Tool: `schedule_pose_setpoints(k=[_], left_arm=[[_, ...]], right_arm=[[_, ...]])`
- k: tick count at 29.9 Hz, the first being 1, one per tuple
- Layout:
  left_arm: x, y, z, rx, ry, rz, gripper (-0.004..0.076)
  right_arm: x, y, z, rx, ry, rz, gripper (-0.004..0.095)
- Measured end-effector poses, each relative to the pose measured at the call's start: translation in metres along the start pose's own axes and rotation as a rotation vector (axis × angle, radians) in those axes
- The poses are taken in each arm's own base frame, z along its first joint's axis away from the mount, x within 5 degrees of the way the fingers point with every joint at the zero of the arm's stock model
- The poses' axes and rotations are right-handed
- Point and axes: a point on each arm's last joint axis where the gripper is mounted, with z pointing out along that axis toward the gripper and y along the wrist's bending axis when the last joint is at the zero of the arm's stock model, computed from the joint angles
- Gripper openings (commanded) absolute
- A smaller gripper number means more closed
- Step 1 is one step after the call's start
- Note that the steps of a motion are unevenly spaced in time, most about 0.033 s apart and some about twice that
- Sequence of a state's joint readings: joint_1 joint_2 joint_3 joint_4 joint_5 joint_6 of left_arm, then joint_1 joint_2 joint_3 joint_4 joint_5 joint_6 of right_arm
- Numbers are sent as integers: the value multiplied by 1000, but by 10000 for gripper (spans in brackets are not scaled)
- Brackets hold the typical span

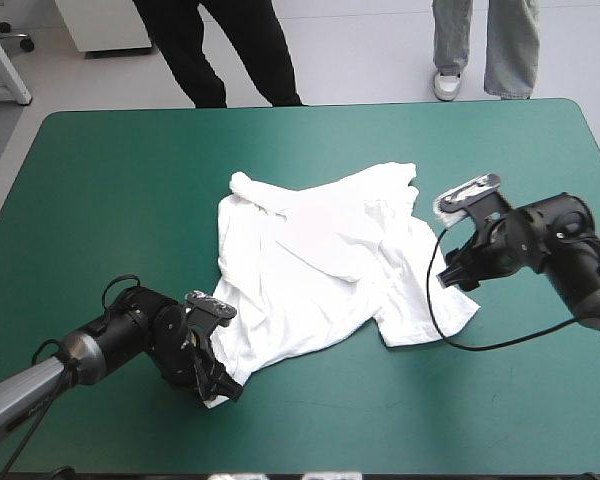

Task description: Fold the cloth

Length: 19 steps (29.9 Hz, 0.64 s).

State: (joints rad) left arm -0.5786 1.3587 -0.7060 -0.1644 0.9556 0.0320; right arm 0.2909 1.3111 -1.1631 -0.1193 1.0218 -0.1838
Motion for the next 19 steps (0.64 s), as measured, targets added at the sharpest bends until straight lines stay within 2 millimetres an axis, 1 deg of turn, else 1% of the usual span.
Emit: schedule_pose_setpoints(k=[2, 6, 9, 16, 17, 19], left_arm=[[-1, 1, 0, -7, -5, 12, -12], [-4, -3, 1, 32, -28, -3, -9], [-5, -4, 2, 52, -34, -16, -9], [-6, -7, 2, 78, -42, -36, -9], [-6, -7, 2, 79, -43, -37, -9], [-6, -7, 2, 81, -46, -39, -9]], right_arm=[[-1, 7, 22, -24, 56, -28, 663], [1, 16, 63, -55, 163, -23, 654], [0, 18, 87, -67, 207, -22, 654], [-1, 22, 125, -84, 262, -27, 648], [-1, 22, 129, -87, 272, -27, 638], [-1, 21, 132, -94, 285, -14, 571]])
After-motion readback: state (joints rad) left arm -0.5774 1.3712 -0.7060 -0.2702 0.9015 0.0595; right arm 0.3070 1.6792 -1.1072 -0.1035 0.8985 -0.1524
